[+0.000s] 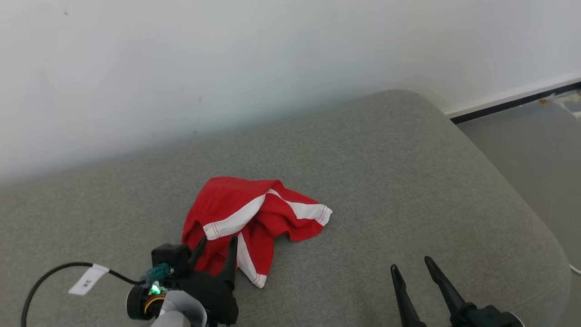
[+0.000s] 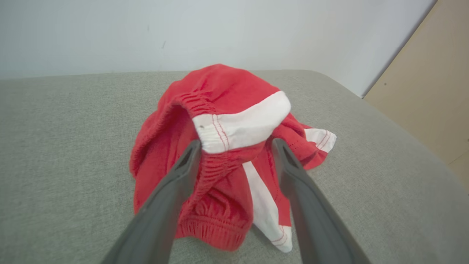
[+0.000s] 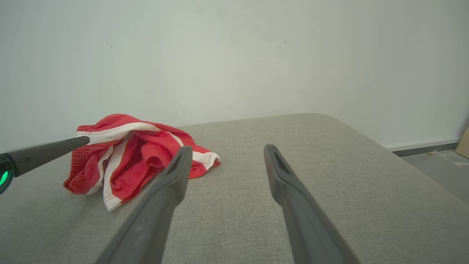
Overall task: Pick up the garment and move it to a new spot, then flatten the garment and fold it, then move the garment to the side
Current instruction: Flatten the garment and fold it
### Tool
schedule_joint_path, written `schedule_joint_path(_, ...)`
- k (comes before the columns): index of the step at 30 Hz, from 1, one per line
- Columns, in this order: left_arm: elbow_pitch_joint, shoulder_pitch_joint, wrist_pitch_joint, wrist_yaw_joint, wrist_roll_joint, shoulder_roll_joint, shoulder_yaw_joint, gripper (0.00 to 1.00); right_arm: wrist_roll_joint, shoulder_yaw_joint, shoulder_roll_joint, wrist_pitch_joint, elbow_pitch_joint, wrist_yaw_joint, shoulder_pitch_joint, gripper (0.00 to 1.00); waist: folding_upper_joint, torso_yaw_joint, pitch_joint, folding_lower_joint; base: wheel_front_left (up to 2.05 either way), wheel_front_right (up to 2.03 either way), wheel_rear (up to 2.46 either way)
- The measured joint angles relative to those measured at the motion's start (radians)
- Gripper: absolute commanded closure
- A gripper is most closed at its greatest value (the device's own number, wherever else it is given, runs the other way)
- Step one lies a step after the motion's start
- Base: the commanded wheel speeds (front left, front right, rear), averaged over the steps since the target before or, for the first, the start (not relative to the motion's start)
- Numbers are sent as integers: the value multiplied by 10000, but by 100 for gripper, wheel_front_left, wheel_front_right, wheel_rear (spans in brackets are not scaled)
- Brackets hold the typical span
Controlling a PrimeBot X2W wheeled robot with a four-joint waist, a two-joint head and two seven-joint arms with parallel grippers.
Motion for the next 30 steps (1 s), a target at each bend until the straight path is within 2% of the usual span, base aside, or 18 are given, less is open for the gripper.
schedule_joint_path(3, 343, -311, 31, 15, -132, 4, 12, 0, -2, 10, 4, 0, -2, 0, -34, 0, 0, -100, 78, 0, 0, 0, 0)
schedule_joint_path(6, 725, -624, 31, 288, -127, 17, 81, 0, -2, 75, 6, 0, 0, 0, -67, 0, 0, -191, 122, 0, 0, 0, 0)
schedule_joint_path(7, 819, -697, 29, 307, -123, 19, 81, 5, -2, 71, 8, 0, 2, 0, -82, 0, 0, -221, 132, 0, 0, 0, 0)
schedule_joint_path(8, 876, -774, -38, 328, -123, 19, 96, 18, -2, 63, 8, 0, -2, 0, -103, 0, 0, -250, 144, 0, 0, 0, 0)
schedule_joint_path(9, 907, -859, -100, 295, -130, 19, 84, 45, -2, 46, 10, 0, -6, 0, -119, 0, 0, -278, 153, 0, 0, 0, 0)
schedule_joint_path(10, 909, -927, -111, 255, -146, 19, 52, 100, -2, 36, 12, 0, -8, 0, -131, 0, 0, -305, 158, 0, 0, 0, 0)
schedule_joint_path(15, 667, -1011, -128, 268, -182, 23, -40, 100, 2, -199, 67, 0, -21, 0, -134, 0, 0, -444, 100, 0, 0, 0, 0)
schedule_joint_path(22, -263, -1674, 848, 29, -842, 19, -151, 100, 6, -265, 169, 0, -25, 0, -115, 0, 0, -631, 1, -2, 0, 0, 0)
schedule_joint_path(27, -1110, -3077, 2196, -94, -1239, 12, -596, 100, 12, -332, 228, 0, -42, 0, -126, 0, 0, -860, -51, -2, 0, 0, 0)
schedule_joint_path(30, -1547, -3916, 2995, -161, -2038, 10, -723, 100, 31, -362, 270, 0, -36, 0, -125, 0, 0, -1035, -71, -1, 0, 0, 0)
